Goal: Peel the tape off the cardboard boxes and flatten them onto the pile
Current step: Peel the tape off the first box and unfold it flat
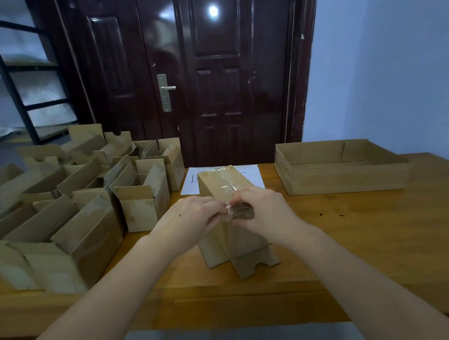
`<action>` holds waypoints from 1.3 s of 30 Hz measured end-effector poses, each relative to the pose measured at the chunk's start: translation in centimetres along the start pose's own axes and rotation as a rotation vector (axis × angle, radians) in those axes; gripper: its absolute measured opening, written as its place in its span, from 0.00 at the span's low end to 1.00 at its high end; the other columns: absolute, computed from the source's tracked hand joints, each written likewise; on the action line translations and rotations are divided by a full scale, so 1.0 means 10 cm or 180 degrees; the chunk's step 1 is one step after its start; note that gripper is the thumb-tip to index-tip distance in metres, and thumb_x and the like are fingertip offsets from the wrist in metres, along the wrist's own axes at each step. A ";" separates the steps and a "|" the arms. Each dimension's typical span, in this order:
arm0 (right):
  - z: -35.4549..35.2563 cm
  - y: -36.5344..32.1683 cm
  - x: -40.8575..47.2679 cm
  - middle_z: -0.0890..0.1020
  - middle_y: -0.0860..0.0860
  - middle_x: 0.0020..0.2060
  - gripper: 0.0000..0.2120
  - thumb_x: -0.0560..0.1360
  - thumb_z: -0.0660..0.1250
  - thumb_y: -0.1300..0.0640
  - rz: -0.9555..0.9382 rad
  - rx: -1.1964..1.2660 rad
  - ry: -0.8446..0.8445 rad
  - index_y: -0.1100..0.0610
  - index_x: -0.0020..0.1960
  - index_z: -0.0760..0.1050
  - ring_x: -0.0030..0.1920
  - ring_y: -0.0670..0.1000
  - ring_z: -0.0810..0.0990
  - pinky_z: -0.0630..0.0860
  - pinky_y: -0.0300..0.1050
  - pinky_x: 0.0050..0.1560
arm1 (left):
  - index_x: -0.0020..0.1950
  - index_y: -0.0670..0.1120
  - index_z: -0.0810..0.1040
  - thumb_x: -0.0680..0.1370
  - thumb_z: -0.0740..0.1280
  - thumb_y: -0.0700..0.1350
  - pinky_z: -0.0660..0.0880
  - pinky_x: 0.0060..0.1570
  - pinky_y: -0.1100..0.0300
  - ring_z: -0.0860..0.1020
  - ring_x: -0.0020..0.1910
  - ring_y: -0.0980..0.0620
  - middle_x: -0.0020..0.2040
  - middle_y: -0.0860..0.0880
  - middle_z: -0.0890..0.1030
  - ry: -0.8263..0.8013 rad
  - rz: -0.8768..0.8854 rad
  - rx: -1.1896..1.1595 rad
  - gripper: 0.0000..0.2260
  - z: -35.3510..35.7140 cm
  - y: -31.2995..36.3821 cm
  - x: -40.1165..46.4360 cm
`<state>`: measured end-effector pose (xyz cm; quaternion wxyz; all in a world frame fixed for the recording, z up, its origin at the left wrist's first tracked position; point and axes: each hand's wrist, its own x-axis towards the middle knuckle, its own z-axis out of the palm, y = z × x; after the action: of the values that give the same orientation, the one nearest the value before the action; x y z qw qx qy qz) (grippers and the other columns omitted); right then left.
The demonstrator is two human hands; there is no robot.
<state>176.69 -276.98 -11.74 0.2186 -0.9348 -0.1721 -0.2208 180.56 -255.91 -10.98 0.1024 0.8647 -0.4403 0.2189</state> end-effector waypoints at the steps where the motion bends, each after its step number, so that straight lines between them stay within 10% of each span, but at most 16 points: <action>1: 0.00 -0.01 0.00 0.81 0.43 0.55 0.17 0.73 0.77 0.48 0.0013 -0.0032 -0.0021 0.48 0.59 0.80 0.55 0.44 0.78 0.79 0.47 0.58 | 0.61 0.49 0.82 0.83 0.66 0.46 0.81 0.49 0.60 0.83 0.50 0.54 0.53 0.52 0.85 0.0028 0.0022 0.0022 0.09 0.01 -0.01 -0.01; 11: -0.03 -0.07 0.04 0.81 0.44 0.58 0.17 0.75 0.75 0.50 0.0118 -0.0144 -0.0184 0.48 0.62 0.78 0.56 0.45 0.78 0.78 0.45 0.61 | 0.57 0.50 0.77 0.84 0.63 0.45 0.82 0.51 0.53 0.84 0.50 0.50 0.56 0.51 0.84 0.0166 0.0353 0.0160 0.05 0.09 -0.02 -0.05; 21: -0.13 -0.07 0.07 0.79 0.42 0.64 0.19 0.74 0.75 0.46 0.0194 0.0035 -0.0612 0.46 0.64 0.79 0.60 0.44 0.76 0.77 0.49 0.62 | 0.56 0.50 0.77 0.83 0.66 0.46 0.59 0.34 0.76 0.75 0.43 0.58 0.56 0.52 0.79 0.0373 -0.0097 -0.0131 0.03 0.12 -0.01 -0.09; 26: -0.35 -0.02 0.13 0.78 0.44 0.67 0.12 0.83 0.65 0.51 0.0267 0.0560 -0.1004 0.49 0.64 0.81 0.65 0.41 0.72 0.67 0.33 0.61 | 0.59 0.52 0.75 0.83 0.58 0.55 0.63 0.39 0.74 0.78 0.48 0.56 0.56 0.54 0.78 0.0325 -0.0335 -0.0272 0.11 0.14 0.02 -0.09; 31: -0.15 -0.07 0.17 0.82 0.47 0.49 0.11 0.84 0.60 0.57 0.0293 0.0012 -0.0664 0.50 0.56 0.81 0.52 0.49 0.78 0.77 0.48 0.56 | 0.68 0.54 0.75 0.83 0.63 0.55 0.66 0.52 0.71 0.79 0.57 0.56 0.62 0.55 0.80 0.0251 -0.0468 -0.0162 0.14 0.15 0.06 -0.08; 39: -0.10 -0.13 0.10 0.79 0.47 0.48 0.07 0.86 0.56 0.52 0.0163 -0.0457 -0.0393 0.49 0.55 0.72 0.47 0.48 0.77 0.80 0.51 0.50 | 0.73 0.54 0.75 0.79 0.68 0.61 0.67 0.61 0.64 0.79 0.62 0.55 0.66 0.55 0.80 0.0190 -0.0642 0.0029 0.24 0.14 0.14 -0.03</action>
<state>176.65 -276.12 -9.99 0.1456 -0.9640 -0.1450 -0.1689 179.63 -257.02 -12.40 0.1330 0.8982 -0.3468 0.2352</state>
